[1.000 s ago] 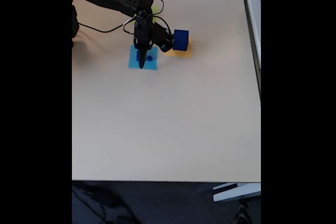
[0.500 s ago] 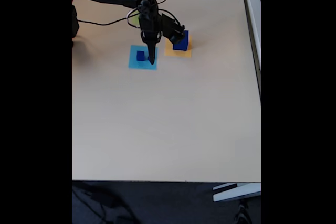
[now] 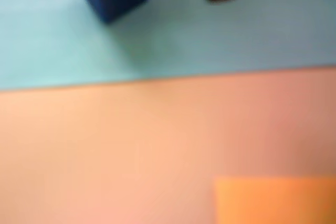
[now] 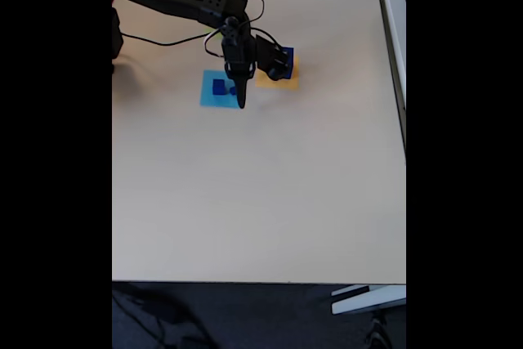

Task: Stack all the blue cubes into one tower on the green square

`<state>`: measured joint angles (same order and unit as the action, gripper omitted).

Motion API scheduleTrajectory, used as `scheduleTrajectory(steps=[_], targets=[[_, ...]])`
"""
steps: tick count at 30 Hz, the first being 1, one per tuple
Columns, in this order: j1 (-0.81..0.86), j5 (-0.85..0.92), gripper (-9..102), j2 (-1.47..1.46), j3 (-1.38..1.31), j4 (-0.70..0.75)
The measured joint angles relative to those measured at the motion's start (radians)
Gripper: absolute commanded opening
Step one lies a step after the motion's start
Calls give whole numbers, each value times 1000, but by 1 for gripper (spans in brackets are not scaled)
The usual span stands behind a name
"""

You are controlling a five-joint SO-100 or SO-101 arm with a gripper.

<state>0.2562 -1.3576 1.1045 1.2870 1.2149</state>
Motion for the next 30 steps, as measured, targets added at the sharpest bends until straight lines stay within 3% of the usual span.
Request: scheduleTrajectory(steps=[30], targets=[[-3, 118, 18, 0, 84, -6]])
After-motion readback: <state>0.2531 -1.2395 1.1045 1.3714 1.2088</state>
